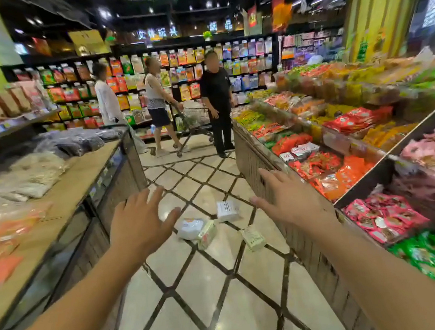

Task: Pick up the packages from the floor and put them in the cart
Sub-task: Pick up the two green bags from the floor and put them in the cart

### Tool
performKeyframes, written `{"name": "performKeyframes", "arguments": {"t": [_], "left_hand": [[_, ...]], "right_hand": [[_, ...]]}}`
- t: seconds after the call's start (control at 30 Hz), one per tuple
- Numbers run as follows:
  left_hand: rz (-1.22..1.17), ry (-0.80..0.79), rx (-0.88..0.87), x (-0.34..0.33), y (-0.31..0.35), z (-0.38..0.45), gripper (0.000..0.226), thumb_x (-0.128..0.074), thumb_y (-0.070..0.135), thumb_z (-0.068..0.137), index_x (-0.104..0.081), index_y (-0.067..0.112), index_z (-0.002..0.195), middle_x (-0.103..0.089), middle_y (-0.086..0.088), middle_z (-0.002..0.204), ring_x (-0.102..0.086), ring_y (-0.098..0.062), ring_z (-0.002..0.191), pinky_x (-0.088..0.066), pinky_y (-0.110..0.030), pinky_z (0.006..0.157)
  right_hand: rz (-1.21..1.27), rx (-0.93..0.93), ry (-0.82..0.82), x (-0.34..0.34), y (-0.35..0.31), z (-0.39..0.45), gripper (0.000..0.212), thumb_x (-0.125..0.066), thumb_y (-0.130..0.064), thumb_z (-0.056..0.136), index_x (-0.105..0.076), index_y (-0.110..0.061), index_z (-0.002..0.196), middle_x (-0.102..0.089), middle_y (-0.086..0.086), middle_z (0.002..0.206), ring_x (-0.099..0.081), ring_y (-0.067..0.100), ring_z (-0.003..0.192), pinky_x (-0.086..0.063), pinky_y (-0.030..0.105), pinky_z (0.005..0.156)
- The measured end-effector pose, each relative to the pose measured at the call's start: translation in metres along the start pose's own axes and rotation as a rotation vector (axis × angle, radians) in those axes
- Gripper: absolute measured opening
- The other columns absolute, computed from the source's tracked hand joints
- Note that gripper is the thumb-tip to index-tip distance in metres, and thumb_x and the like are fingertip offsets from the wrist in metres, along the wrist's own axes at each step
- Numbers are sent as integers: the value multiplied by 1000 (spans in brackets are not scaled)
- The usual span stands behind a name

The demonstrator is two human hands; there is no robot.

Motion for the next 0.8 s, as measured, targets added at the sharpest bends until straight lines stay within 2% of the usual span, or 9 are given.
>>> {"name": "performKeyframes", "arguments": {"t": [0.17, 0.33, 0.47, 0.63, 0.8], "left_hand": [[-15, -31, -14, -50, 5, 83, 83, -21, 76, 92, -46, 26, 154, -62, -4, 143, -57, -29, 132, -48, -49, 107], [-53, -83, -13, -113, 8, 162, 78, -34, 70, 99, -45, 22, 159, -57, -6, 152, -52, -30, 141, -41, -48, 112], [-89, -106, -40, -175, 1, 240, 85, -24, 72, 93, -49, 19, 154, -63, -7, 143, -57, -32, 133, -45, -49, 106], [-110, -176, -67, -246, -13, 349, 93, -16, 74, 88, -48, 20, 156, -64, -10, 143, -58, -34, 133, -45, -50, 107], [-138, -218, -84, -285, -11, 443, 99, -7, 75, 82, -47, 21, 155, -60, -9, 148, -54, -33, 138, -42, -50, 110]], "right_hand": [[39, -2, 6, -39, 6, 89, 80, -40, -73, 100, -20, -32, 167, -37, -2, 167, -39, 29, 149, -45, 49, 108], [69, 1, -16, -98, 5, 179, 79, -41, -73, 100, -22, -33, 166, -39, -1, 166, -42, 29, 147, -49, 47, 105], [71, -2, -49, -150, 4, 262, 80, -39, -74, 99, -20, -35, 166, -40, -1, 165, -40, 29, 148, -47, 48, 106], [46, -50, -87, -192, 12, 371, 79, -41, -74, 99, -22, -35, 165, -42, -2, 163, -43, 28, 145, -49, 48, 104], [2, -100, -117, -221, 33, 462, 80, -38, -74, 100, -20, -34, 166, -41, 0, 163, -43, 29, 145, -48, 47, 104]]}}
Point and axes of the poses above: each hand's wrist, its own z-axis towards the middle knuckle, its own x-axis out of the back of the hand, y = z × x, the point moved 9 cm from there along z, towards the middle knuckle
